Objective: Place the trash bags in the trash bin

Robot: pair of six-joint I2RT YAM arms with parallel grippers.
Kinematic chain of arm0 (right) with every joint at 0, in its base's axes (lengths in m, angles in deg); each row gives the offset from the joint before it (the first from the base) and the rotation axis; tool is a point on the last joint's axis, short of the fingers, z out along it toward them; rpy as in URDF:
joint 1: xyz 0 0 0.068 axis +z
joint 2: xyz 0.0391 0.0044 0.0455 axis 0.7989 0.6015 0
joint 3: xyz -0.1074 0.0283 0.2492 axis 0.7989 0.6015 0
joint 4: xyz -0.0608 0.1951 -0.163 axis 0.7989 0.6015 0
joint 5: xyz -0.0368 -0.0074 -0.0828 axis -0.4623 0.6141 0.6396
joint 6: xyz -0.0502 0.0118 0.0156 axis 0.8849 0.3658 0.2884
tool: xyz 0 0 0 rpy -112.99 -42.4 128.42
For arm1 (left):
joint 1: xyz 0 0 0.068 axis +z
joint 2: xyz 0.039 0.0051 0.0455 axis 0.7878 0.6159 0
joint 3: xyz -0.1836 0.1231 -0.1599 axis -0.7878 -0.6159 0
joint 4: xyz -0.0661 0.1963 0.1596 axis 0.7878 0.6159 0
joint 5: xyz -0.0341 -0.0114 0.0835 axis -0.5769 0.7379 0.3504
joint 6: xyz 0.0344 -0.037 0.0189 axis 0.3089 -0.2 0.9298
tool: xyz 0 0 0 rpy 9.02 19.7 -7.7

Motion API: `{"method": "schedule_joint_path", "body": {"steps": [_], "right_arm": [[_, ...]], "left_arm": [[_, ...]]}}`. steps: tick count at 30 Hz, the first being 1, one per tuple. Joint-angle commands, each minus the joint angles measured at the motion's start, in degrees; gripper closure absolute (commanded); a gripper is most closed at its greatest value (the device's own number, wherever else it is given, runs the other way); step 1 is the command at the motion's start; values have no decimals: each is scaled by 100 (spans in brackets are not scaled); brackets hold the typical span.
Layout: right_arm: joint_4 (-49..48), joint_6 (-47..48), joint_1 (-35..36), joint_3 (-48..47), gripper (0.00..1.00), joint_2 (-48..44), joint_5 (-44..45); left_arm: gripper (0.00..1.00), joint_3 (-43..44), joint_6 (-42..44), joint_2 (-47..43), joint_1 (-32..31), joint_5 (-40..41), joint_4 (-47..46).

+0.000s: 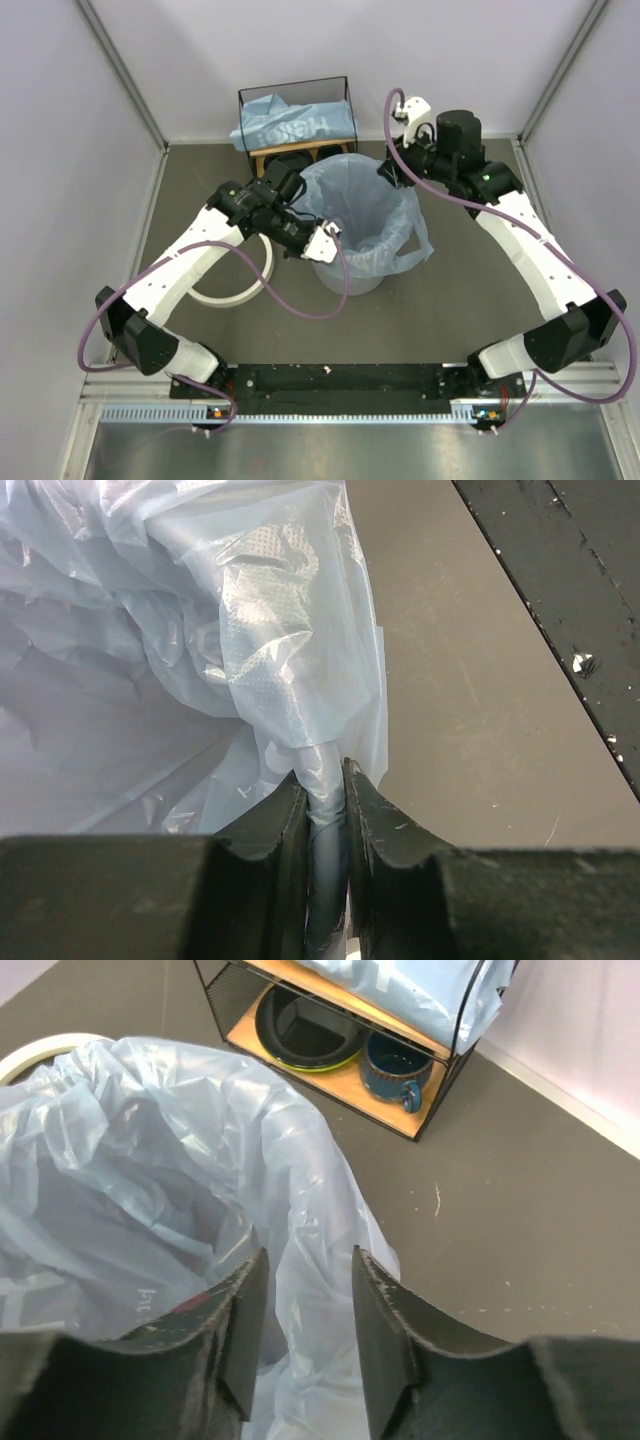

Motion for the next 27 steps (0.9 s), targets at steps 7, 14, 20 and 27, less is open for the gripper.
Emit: {"method": "schedule_joint_path", "body": {"steps": [7, 14, 20, 27], "right_arm": [[50, 200, -504, -834, 50, 93, -794], [463, 682, -504, -1145, 48, 744, -1486], [639, 1156, -495, -960, 41, 1044, -1419], [859, 1746, -434, -556, 42, 1176, -1181]], "left_arm": [[41, -51, 338, -407, 65, -9, 24], [26, -192, -111, -916, 109, -237, -627], [22, -543, -724, -1549, 179, -361, -1347], [21, -833, -1717, -2120, 363, -344, -2103]]}}
